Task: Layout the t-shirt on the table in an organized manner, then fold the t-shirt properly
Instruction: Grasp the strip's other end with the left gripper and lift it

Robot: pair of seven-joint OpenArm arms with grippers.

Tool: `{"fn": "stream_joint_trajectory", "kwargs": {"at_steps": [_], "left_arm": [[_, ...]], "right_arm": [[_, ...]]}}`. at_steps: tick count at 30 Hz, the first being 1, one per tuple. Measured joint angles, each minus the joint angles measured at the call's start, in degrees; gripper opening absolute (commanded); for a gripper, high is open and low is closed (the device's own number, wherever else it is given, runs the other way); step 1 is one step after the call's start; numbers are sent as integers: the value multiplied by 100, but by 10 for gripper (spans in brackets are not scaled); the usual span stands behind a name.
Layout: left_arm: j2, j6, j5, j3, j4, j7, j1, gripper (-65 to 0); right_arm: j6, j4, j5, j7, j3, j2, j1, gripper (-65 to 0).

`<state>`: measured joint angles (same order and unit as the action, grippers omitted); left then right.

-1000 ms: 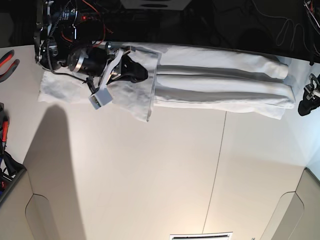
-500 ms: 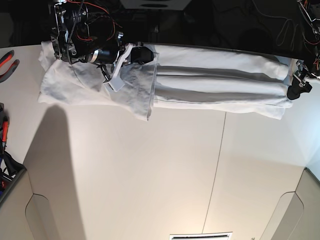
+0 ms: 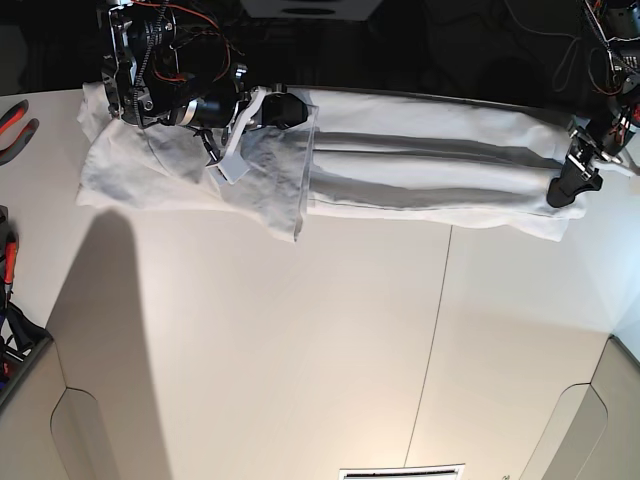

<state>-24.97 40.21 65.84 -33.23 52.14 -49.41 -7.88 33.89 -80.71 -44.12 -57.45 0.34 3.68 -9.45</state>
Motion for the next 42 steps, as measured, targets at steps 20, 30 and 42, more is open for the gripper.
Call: {"fn": "stream_joint_trajectory", "kwargs": {"at_steps": [20, 30, 42], "left_arm": [[59, -87, 1742, -468, 435, -1858, -66, -650], [828, -72, 1742, -138, 2205, -2404, -107, -650], [1294, -74, 1711, 1764, 2564, -1996, -181, -650]], "right_arm": [[-2, -28, -17, 0, 0, -2, 13, -650], [-2, -28, -17, 2, -4, -2, 11, -650], [-2, -28, -17, 2, -7, -2, 13, -650]]}}
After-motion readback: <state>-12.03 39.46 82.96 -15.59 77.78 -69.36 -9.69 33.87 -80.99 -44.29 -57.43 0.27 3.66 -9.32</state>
